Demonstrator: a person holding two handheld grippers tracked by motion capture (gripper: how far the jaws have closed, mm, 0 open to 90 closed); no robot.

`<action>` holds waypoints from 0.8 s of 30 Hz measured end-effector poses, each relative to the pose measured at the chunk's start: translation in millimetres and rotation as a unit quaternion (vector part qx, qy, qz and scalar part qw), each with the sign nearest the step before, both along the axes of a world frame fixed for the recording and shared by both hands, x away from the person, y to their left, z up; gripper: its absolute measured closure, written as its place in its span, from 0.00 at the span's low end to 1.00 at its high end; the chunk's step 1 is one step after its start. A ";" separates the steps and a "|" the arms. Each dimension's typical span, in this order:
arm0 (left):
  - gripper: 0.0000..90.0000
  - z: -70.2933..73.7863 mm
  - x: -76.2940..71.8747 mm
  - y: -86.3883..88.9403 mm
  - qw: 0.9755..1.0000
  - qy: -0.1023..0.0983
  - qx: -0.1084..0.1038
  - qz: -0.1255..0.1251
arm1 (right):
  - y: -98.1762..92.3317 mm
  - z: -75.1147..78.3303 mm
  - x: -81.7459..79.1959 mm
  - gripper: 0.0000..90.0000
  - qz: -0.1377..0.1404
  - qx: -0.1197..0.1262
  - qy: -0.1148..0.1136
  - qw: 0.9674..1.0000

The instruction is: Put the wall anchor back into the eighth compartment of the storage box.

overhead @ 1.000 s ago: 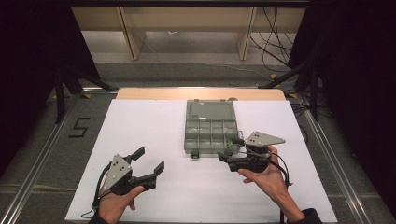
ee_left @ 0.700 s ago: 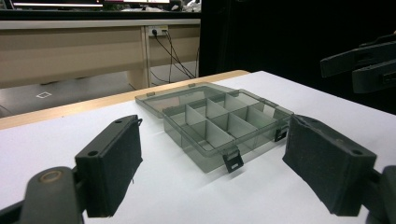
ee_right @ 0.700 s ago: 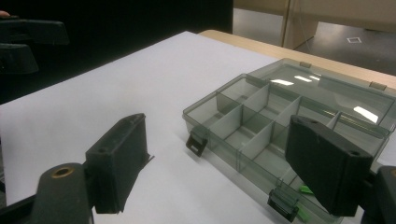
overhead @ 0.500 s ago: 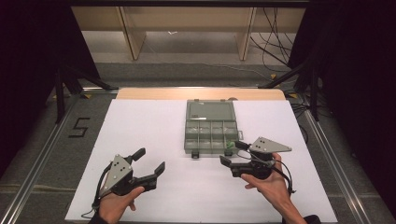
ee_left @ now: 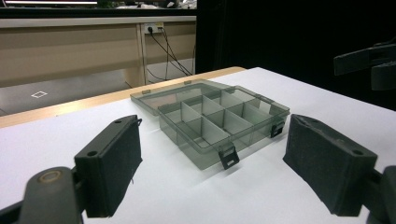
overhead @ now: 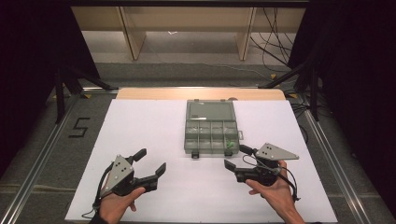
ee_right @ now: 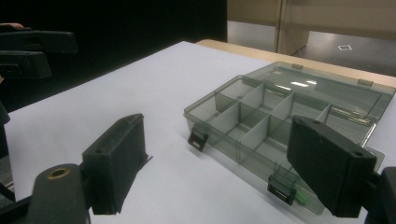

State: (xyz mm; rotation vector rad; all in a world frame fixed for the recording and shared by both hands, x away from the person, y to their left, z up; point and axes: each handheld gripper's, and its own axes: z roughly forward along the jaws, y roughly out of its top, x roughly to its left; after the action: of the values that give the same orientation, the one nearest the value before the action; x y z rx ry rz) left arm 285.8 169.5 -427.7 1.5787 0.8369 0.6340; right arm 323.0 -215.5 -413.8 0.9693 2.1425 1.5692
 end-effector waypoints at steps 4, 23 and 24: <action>0.20 -0.2 -0.4 -0.8 1.000 0.001 0.001 -0.003 | -1.2 -1.4 -1.9 0.22 -0.003 0.005 0.000 1.000; 0.20 -1.0 0.1 -2.5 1.000 0.001 0.004 -0.007 | -11.4 -3.5 -11.9 0.21 -0.005 0.008 -0.003 1.000; 0.20 -1.1 0.1 -2.5 1.000 0.001 0.004 -0.007 | -11.4 -3.4 -11.9 0.21 -0.005 0.008 -0.004 1.000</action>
State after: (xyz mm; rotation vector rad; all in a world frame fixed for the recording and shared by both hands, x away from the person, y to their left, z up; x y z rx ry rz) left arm 285.9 167.0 -428.8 1.5912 0.8252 0.6258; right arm 311.1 -226.9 -417.2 0.9758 2.1210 1.5853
